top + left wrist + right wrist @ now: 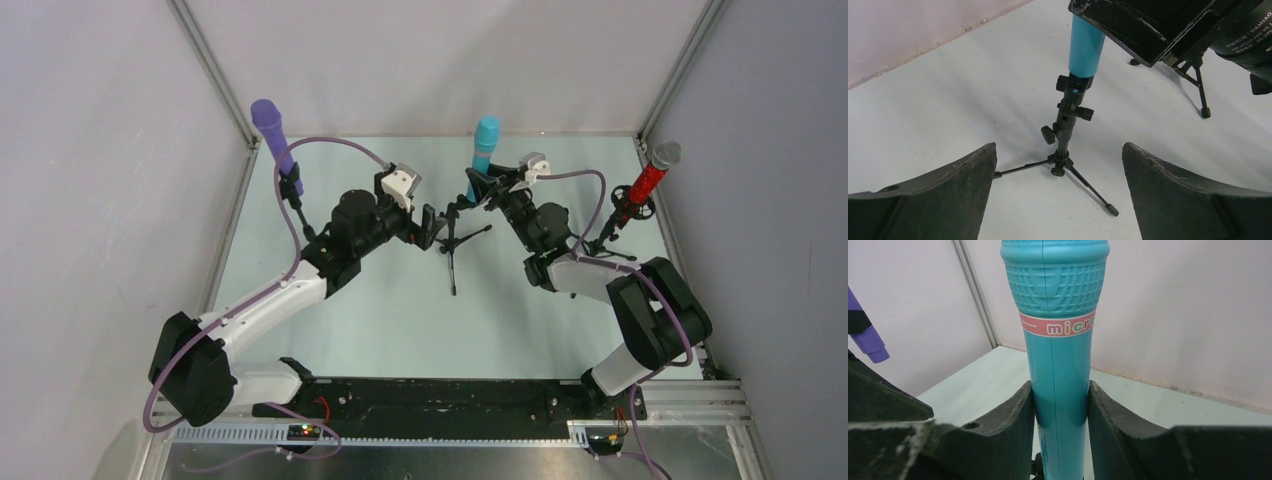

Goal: Attach the microphones to the stand

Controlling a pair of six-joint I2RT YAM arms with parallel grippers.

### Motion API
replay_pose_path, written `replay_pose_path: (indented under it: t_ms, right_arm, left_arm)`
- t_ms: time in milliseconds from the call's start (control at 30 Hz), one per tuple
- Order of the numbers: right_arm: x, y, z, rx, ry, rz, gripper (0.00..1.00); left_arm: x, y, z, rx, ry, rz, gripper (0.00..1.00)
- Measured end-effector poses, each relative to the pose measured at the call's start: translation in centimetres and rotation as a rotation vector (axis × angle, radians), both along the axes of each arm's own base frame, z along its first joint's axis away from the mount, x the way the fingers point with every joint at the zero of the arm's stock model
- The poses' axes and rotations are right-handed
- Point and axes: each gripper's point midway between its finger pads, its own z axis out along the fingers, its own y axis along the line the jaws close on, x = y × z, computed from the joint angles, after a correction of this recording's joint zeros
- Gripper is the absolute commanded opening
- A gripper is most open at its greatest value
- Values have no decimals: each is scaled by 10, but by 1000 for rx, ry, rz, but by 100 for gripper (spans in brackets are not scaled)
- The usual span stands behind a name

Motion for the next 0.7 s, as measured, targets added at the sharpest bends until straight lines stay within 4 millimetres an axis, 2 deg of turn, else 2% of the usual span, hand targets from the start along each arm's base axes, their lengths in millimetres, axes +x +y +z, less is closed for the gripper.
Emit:
replay_pose_path:
  t_ms: [200, 500, 700]
  right_arm:
    - [0, 2, -5, -16, 14, -14, 0]
    - [-4, 3, 2, -9, 2, -13, 0]
    - [-15, 7, 1, 4, -12, -2, 2]
  left_arm:
    - [2, -1, -7, 11, 14, 0, 98]
    - [2, -2, -10, 15, 19, 1, 98]
    - [3, -1, -10, 20, 13, -1, 98]
